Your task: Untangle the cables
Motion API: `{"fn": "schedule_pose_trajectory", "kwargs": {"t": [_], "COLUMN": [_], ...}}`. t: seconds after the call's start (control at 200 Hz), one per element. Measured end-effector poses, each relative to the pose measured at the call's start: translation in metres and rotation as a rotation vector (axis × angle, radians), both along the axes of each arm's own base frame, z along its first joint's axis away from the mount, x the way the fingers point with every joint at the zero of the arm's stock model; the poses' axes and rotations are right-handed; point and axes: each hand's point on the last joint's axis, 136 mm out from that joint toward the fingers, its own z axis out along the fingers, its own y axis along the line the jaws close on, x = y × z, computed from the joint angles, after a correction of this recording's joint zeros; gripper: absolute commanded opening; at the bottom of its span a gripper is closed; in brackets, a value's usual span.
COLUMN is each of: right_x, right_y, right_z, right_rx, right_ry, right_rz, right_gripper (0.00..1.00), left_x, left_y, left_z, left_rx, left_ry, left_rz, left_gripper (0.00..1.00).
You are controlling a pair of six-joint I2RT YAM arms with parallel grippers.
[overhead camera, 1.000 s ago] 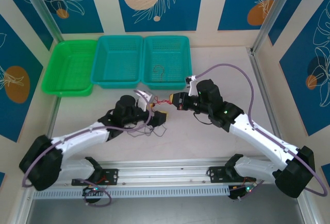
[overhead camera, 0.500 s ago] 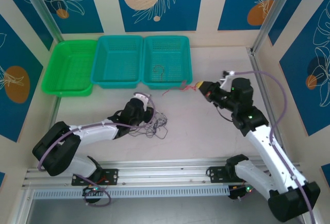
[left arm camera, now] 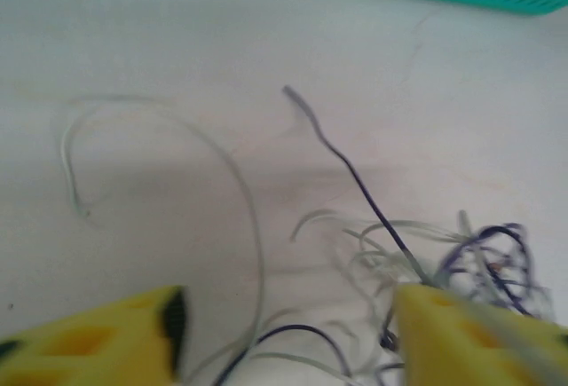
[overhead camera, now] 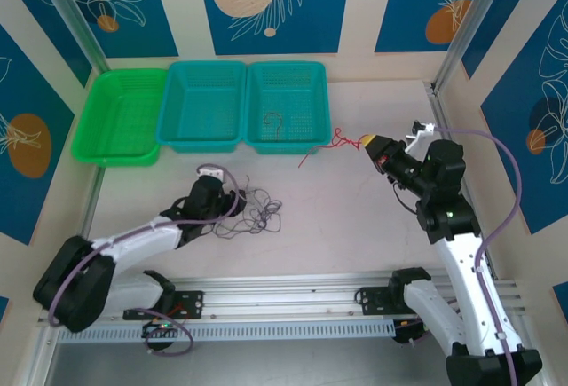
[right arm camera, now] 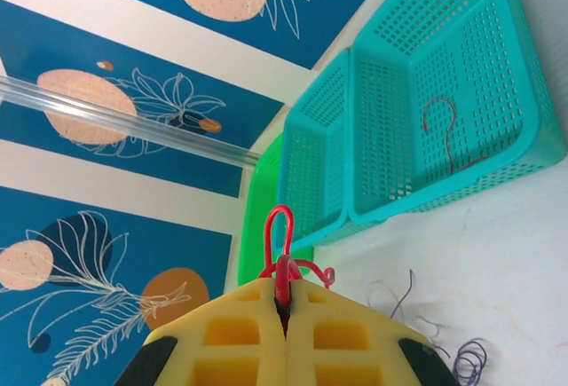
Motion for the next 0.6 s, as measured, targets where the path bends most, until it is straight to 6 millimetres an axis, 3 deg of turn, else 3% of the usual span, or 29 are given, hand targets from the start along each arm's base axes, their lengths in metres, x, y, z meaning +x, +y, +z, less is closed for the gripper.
{"fn": "schedule_pose_trajectory", "kwargs": {"t": [0.175,0.345,0.425,0.55,0.6], "right_x": [0.033,0.093,0.133,0.196,0.217], "right_y": [0.031,0.070,0.086,0.111,0.120], "right_z": [0.016,0.015,0.000,-0.039,-0.060], "right_rx": [-0.142,-0.290,-0.341,-0.403,-0.422], "right_ry": [-0.043,-0.070,-0.052,-0.001,0.029], "right_rz": [0.066,0.097,0.097,0.105,0.118], "right_gripper": [0.00,0.00,0.00,0.00,0.12], "left_x": [-0.008,-0.014,-0.019,-0.031,-0.034], "left_y": [0.001,0.003,0.002,-0.001,-0.002], "left_z": [0.068,0.128,0.137,0.129,0.127], "left_rx": [-0.019,-0.003,-0.008,-0.021,-0.035], "left_ry": [-0.132,-0.208,-0.197,-0.144,-0.127], "left_rz": [-0.068,-0.111,-0.131,-0.169,-0.175], "left_gripper": [0.90,0.90,0.89,0.89,0.89]}}
